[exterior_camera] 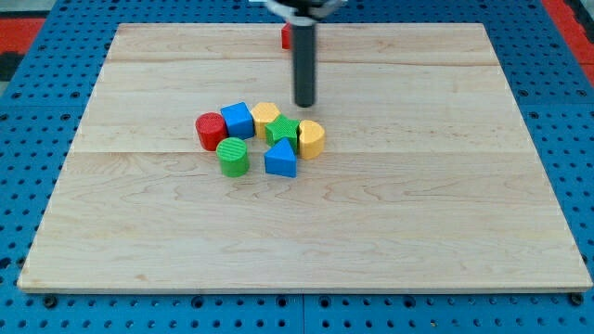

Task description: Move the green star into the red circle

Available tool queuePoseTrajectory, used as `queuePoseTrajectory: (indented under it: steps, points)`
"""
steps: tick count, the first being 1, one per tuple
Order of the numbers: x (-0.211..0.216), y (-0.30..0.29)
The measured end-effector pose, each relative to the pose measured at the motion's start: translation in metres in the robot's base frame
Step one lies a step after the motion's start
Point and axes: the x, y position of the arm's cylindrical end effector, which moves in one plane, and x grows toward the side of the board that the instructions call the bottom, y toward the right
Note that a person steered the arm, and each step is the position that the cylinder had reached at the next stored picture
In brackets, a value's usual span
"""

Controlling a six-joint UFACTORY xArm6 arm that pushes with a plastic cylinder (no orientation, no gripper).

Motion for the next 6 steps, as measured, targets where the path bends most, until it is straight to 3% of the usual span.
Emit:
queuePoseTrajectory:
  steps: [1,2,4,6]
  points:
    - [0.037,0.003]
    - [0.072,-0.069]
    - [0.113,-0.138]
    - [0.084,-0.179]
